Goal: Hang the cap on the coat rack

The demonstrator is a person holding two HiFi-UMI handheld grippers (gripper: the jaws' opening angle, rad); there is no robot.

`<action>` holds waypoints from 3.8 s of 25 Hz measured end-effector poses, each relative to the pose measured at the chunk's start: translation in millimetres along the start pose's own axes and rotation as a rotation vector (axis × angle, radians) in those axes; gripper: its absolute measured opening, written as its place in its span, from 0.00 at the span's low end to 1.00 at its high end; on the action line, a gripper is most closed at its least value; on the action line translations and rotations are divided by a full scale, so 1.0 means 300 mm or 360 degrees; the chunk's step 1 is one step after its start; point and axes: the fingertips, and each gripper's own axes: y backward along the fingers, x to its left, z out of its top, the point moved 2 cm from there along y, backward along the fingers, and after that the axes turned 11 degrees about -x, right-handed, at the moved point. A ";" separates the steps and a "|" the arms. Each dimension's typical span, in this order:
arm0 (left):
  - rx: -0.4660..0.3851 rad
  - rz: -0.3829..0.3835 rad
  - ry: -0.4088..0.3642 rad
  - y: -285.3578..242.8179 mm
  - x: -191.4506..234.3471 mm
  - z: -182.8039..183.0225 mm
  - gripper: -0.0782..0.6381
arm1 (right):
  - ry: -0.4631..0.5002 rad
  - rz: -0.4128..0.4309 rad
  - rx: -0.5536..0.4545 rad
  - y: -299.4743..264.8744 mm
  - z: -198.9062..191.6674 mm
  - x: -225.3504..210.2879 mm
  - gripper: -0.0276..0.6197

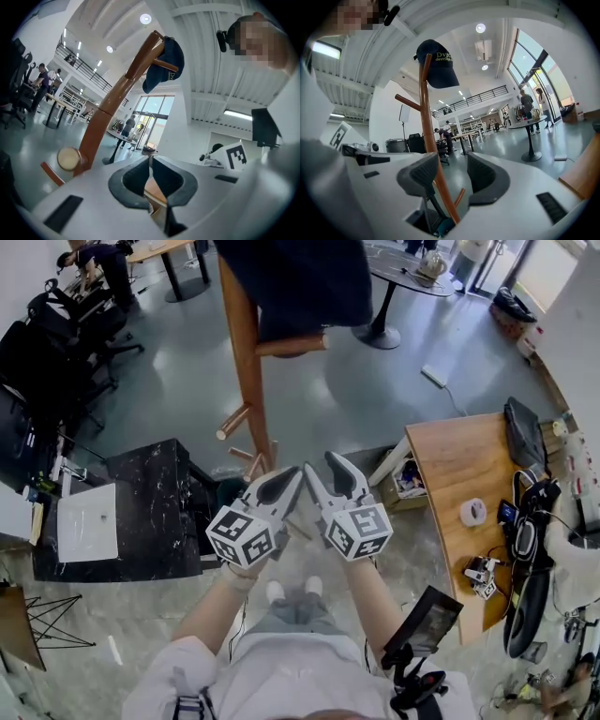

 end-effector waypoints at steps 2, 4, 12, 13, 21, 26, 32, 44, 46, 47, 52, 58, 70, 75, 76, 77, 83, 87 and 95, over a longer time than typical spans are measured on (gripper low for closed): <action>0.0018 -0.0018 0.0041 -0.005 -0.006 -0.031 0.12 | -0.0020 -0.0028 0.0016 0.021 -0.022 -0.019 0.32; 0.0033 -0.0023 0.0060 -0.010 -0.007 -0.056 0.12 | -0.0032 -0.0044 0.0025 0.038 -0.036 -0.032 0.32; 0.0036 -0.0108 0.0104 -0.047 -0.070 -0.080 0.12 | -0.0054 -0.0110 -0.0008 0.103 -0.006 -0.075 0.32; 0.0032 -0.0126 0.0104 -0.051 -0.086 -0.075 0.12 | -0.0053 -0.0115 -0.0017 0.115 0.007 -0.077 0.32; -0.0003 -0.0277 0.0054 -0.059 -0.219 -0.003 0.12 | -0.0030 -0.0131 -0.0117 0.200 0.139 -0.058 0.32; -0.0054 -0.0362 0.0013 -0.042 -0.287 0.085 0.12 | 0.0002 -0.0085 -0.0193 0.223 0.240 -0.005 0.32; -0.0136 -0.0465 -0.0055 0.004 -0.364 0.198 0.12 | 0.0048 0.0006 -0.0287 0.246 0.354 0.080 0.32; -0.0201 -0.0536 -0.0106 0.069 -0.458 0.315 0.12 | 0.0095 0.0144 -0.0395 0.291 0.454 0.204 0.21; -0.0199 -0.0540 -0.0113 0.068 -0.464 0.322 0.12 | 0.0094 0.0159 -0.0399 0.292 0.460 0.213 0.18; -0.0204 -0.0549 -0.0117 0.068 -0.464 0.321 0.12 | 0.0093 0.0165 -0.0403 0.292 0.463 0.216 0.17; -0.0232 -0.0579 -0.0117 0.065 -0.457 0.334 0.12 | 0.0113 0.0201 -0.0411 0.283 0.475 0.230 0.14; -0.0237 -0.0556 -0.0127 0.065 -0.446 0.358 0.12 | 0.0116 0.0245 -0.0408 0.259 0.477 0.239 0.13; -0.0234 -0.0550 -0.0118 0.055 -0.407 0.356 0.12 | 0.0130 0.0297 -0.0386 0.221 0.460 0.239 0.11; -0.0229 -0.0551 -0.0111 0.046 -0.403 0.358 0.12 | 0.0136 0.0302 -0.0380 0.214 0.464 0.234 0.10; -0.0228 -0.0550 -0.0110 0.045 -0.402 0.358 0.12 | 0.0138 0.0303 -0.0379 0.213 0.464 0.234 0.10; -0.0227 -0.0550 -0.0110 0.045 -0.401 0.357 0.12 | 0.0138 0.0305 -0.0377 0.213 0.462 0.234 0.10; -0.0219 -0.0542 -0.0102 0.048 -0.400 0.345 0.12 | 0.0120 0.0310 -0.0370 0.217 0.450 0.231 0.10; -0.0239 -0.0566 -0.0101 0.047 -0.391 0.322 0.12 | 0.0112 0.0311 -0.0363 0.220 0.444 0.226 0.10; -0.0198 -0.0518 -0.0097 0.047 -0.400 0.330 0.12 | 0.0082 0.0318 -0.0358 0.223 0.433 0.225 0.08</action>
